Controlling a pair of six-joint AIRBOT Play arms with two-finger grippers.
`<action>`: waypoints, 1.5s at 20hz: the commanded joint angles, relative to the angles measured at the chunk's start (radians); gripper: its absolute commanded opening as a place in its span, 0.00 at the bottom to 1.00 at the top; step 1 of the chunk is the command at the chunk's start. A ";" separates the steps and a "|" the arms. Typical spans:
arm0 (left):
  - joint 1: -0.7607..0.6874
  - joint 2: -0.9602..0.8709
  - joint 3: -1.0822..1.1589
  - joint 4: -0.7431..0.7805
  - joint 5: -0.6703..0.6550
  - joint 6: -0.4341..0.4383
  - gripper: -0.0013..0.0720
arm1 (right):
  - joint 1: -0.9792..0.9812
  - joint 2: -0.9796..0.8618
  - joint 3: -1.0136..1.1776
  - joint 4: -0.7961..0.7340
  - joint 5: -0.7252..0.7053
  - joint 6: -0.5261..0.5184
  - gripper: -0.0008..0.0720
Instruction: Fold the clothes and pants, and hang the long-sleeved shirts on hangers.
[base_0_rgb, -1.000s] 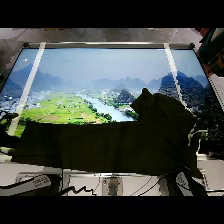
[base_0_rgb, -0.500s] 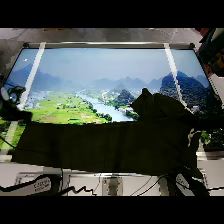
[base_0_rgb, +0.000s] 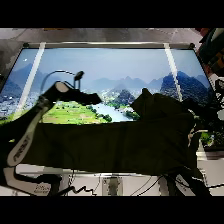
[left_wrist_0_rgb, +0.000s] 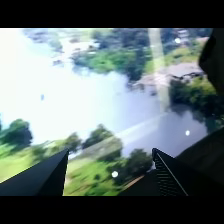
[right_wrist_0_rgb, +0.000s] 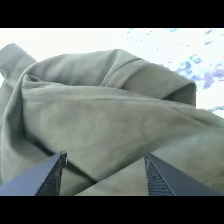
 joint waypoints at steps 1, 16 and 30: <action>-0.193 -0.183 0.156 -0.143 0.069 0.013 0.93 | 0.004 -0.001 0.003 -0.032 -0.024 0.006 0.76; -0.308 -0.576 0.562 -0.293 0.047 -0.118 0.96 | 0.004 -0.001 0.003 -0.032 -0.023 0.006 0.77; -0.273 -0.505 0.568 -0.441 0.278 -0.030 0.04 | 0.004 -0.001 0.008 -0.058 -0.073 0.049 0.76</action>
